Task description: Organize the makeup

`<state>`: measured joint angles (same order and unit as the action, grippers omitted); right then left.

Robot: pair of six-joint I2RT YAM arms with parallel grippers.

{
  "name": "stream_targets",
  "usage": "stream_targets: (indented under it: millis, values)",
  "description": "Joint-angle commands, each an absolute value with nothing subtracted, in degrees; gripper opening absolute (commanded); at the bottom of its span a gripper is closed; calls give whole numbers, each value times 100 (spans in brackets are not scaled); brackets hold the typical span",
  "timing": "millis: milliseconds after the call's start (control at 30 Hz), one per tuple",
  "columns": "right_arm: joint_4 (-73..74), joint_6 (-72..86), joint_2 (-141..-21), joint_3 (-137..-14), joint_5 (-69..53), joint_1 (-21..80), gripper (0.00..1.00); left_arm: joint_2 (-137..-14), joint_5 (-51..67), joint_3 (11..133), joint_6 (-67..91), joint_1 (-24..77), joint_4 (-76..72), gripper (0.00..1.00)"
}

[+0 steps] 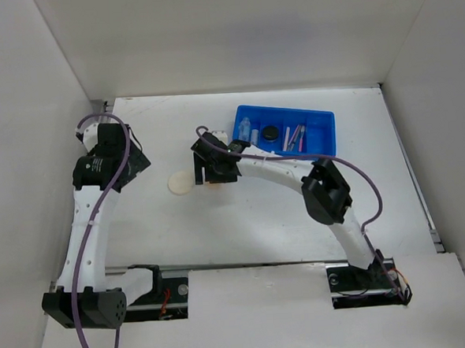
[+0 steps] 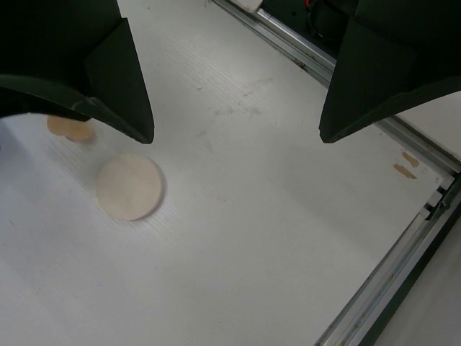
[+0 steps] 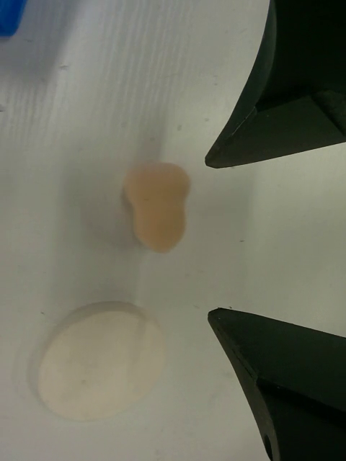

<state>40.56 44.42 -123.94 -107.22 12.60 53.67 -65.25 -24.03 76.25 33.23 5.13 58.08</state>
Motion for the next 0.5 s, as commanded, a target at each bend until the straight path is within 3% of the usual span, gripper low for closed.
stream_targets:
  millis: [0,200,300,433,467]
  values:
    - [4139,4430,-12821,-11555,1292,5204,85,-6469,-2215,7515,3226,492,5739,99]
    - [4474,4315,-13385,-12032,1564,5150,86,-6469,-2153,7409,3173,492,5739,99]
    - [4474,4315,-13500,-12085,1564,5150,79,-6407,-2092,7356,3120,492,5687,99]
    - [4351,4315,-13500,-11971,1389,5150,59,-6407,-2092,7356,3120,492,5687,99]
    - [4351,4263,-13387,-11971,1336,5150,45,-6407,-2144,7417,3120,440,5687,99]
